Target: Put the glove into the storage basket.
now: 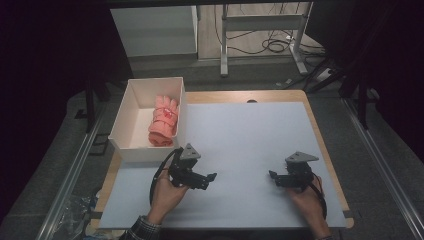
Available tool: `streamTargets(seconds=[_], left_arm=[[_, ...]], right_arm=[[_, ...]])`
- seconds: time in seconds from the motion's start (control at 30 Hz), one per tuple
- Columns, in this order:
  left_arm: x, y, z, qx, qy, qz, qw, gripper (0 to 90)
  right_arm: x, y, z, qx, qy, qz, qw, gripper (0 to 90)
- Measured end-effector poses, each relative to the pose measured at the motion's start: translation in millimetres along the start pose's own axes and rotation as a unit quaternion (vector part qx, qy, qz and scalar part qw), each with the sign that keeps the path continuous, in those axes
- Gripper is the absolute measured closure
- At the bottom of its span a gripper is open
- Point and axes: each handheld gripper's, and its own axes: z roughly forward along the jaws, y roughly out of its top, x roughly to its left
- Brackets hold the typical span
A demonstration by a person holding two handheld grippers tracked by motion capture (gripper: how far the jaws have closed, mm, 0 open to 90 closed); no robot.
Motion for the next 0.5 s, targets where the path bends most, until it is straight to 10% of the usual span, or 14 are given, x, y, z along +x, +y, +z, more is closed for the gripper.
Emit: streamTargets(seconds=[0.5], left_arm=[[5.1,-27.9,22.9,0.021,-0.002,-0.009,0.9997,2.8]], right_arm=[[-0.1,0.0,0.1,0.0,0.0,-0.001,1.0,19.2]])
